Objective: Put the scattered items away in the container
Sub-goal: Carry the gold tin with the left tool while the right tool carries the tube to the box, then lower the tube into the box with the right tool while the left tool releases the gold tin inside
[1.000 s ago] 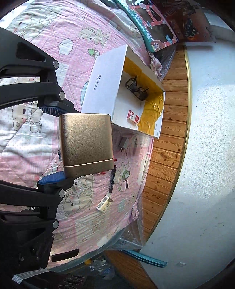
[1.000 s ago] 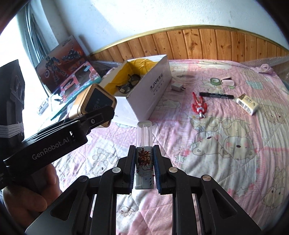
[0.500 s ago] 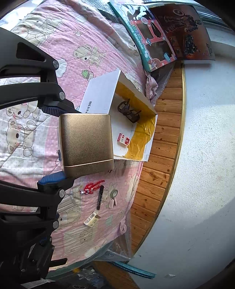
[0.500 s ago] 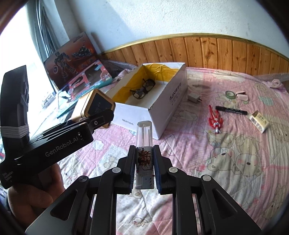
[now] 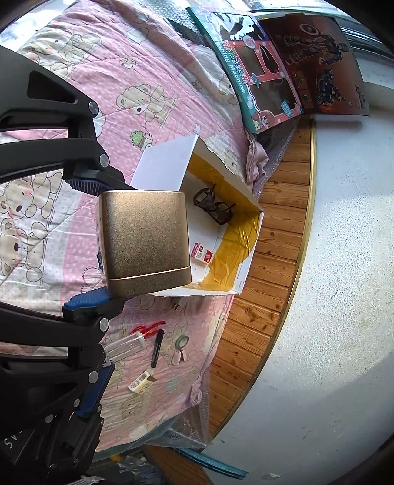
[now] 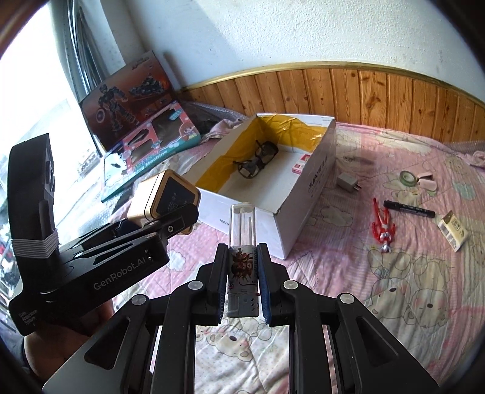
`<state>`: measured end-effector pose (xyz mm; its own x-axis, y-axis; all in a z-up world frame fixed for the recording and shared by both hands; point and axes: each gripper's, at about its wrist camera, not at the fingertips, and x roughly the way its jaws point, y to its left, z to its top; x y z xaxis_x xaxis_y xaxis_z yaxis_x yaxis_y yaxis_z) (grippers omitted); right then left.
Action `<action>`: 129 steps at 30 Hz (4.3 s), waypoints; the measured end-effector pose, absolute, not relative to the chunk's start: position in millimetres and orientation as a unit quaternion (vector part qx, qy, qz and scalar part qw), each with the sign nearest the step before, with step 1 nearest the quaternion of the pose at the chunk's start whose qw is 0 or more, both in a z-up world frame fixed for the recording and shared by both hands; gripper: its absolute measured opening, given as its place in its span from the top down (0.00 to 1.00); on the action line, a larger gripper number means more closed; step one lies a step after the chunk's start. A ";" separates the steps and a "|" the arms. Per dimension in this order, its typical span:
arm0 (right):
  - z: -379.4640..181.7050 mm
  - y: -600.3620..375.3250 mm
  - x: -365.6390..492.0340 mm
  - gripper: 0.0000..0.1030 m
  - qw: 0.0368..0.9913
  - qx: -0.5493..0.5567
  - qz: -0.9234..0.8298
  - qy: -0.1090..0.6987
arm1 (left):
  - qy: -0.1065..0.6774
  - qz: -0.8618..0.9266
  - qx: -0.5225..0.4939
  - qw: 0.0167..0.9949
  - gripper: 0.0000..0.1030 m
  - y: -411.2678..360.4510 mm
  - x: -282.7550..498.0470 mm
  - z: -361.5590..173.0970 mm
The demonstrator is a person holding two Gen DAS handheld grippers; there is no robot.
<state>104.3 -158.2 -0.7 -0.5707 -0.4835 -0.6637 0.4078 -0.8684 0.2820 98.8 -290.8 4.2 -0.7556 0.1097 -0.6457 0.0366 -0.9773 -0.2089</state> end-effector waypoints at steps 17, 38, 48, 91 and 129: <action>10.6 -177.4 50.1 0.81 0.268 0.387 -0.881 -0.051 | -0.104 0.930 -0.352 0.010 0.48 -309.4 51.4 10.4; 8.8 -172.4 -30.6 0.81 0.267 0.397 -0.876 -0.064 | -0.088 0.922 -0.377 0.008 0.48 -300.8 -32.7 4.7; -6.0 -177.7 -71.8 0.81 0.270 0.417 -0.865 -0.076 | -0.112 0.906 -0.409 0.006 0.48 -317.2 -75.2 -9.0; -53.8 -228.4 -239.4 0.81 0.245 0.558 -0.787 -0.098 | -0.050 0.875 -0.480 0.035 0.48 -309.1 -128.3 -42.7; -2.7 -206.9 -187.1 0.70 0.294 0.489 -0.816 -0.093 | -0.104 0.881 -0.461 -0.003 0.44 -348.4 -110.8 -18.5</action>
<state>-187.1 -206.9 -2.7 -0.3490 -0.5704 -0.7436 0.3887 -0.8101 0.4390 -110.8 -348.4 -18.5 -0.5741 0.0907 -0.8137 0.1009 -0.9784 -0.1803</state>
